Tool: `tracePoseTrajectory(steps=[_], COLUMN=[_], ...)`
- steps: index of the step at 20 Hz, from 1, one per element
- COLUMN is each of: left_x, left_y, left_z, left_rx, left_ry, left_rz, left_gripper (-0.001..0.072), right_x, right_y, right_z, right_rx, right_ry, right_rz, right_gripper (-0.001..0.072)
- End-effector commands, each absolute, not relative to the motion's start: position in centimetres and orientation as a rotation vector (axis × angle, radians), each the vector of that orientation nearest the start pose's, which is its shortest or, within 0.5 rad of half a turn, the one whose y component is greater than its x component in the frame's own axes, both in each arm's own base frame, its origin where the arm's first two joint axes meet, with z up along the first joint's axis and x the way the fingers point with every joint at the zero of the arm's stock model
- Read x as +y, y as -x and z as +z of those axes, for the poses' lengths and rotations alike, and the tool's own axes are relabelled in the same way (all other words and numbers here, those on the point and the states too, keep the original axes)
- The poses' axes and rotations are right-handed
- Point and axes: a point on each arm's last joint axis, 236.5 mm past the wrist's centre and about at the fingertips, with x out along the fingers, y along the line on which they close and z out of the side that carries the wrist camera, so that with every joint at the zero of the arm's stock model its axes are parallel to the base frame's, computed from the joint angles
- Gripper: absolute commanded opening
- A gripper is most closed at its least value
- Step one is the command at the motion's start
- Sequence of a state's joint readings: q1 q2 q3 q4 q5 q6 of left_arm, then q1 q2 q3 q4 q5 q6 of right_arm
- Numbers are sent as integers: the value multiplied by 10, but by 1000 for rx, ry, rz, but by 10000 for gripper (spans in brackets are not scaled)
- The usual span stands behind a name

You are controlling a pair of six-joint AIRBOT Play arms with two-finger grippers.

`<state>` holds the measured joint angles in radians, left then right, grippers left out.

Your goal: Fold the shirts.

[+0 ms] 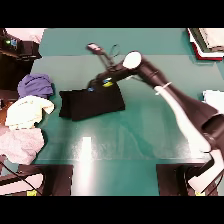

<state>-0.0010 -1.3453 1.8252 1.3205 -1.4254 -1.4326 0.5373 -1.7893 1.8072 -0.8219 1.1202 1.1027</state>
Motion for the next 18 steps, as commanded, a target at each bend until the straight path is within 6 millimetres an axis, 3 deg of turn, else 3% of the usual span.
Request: tracePoseTrajectory(steps=[1, 3, 5, 7, 11, 13, 15, 16, 18], left_x=[-59, -63, -64, -65, -67, -68, -68, -68, -69], left_y=[-434, -435, -437, -439, -436, -435, -435, -435, -435], left_z=[215, 215, 212, 207, 191, 186, 185, 185, 186], left_rx=[928, 926, 930, 935, 977, 988, 991, 991, 991], left_ry=[25, 36, 41, 47, 61, 64, 65, 66, 68], left_rz=[-280, -294, -298, -299, -309, -311, -312, -313, -315], left_gripper=[27, 27, 27, 28, 28, 27, 27, 27, 27], right_x=[294, 255, 244, 252, 290, 314, 336, 344, 355], right_y=[-419, -432, -437, -436, -423, -413, -407, -405, -406], right_z=[32, 14, 1, -13, -55, -66, -71, -73, -72], right_rx=[1165, 1219, 1256, 1301, 1397, 1426, 1423, 1415, 1367], right_ry=[-46, -171, -324, -432, -522, -566, -587, -584, -544], right_rz=[892, 794, 776, 795, 833, 867, 902, 911, 929], right_gripper=[460, 713, 712, 712, 710, 702, 667, 592, 260])
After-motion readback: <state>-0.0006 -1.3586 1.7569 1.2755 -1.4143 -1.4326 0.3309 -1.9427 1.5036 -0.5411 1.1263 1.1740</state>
